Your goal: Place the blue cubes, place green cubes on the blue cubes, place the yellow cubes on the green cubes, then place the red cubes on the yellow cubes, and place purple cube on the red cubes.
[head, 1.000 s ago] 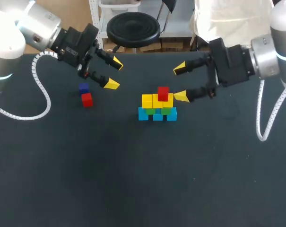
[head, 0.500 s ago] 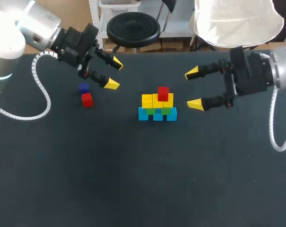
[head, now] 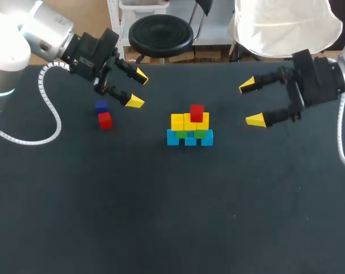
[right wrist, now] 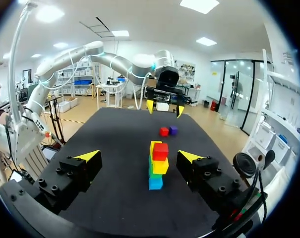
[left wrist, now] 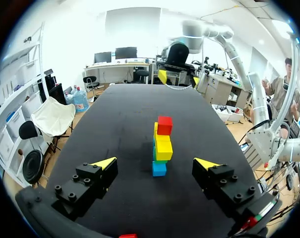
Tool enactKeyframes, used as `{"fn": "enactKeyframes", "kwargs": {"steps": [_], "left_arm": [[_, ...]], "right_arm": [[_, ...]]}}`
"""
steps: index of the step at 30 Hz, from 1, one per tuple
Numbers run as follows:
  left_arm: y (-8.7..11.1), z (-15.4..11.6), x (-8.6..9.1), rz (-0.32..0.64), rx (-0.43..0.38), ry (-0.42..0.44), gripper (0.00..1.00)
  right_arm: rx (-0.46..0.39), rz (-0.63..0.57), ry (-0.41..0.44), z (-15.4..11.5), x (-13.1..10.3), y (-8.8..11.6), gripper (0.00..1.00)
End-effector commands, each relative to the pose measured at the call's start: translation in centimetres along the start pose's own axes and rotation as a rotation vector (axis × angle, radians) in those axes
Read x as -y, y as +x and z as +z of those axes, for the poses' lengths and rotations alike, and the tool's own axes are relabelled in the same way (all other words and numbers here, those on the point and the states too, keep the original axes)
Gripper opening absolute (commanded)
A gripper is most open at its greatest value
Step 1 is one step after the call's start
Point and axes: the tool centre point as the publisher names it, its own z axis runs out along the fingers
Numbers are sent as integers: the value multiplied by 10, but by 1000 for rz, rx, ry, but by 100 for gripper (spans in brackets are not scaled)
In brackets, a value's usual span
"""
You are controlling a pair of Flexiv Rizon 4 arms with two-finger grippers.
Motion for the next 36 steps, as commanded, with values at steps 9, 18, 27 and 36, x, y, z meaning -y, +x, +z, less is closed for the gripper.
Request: {"fn": "enactKeyframes", "kwargs": {"steps": [9, 18, 27, 36], "left_arm": [[0, 0, 1, 1, 1, -3, 100], [0, 0, 1, 1, 1, -3, 100], [-3, -12, -17, -36, 13, -91, 100], [41, -44, -14, -144, -41, -200, 100]], "right_arm": [[-33, 2, -75, -2, 19, 1, 100], [-24, 8, -57, -6, 17, 10, 100], [-24, 8, -57, -6, 17, 10, 100], [-24, 8, -57, -6, 17, 10, 100]]}}
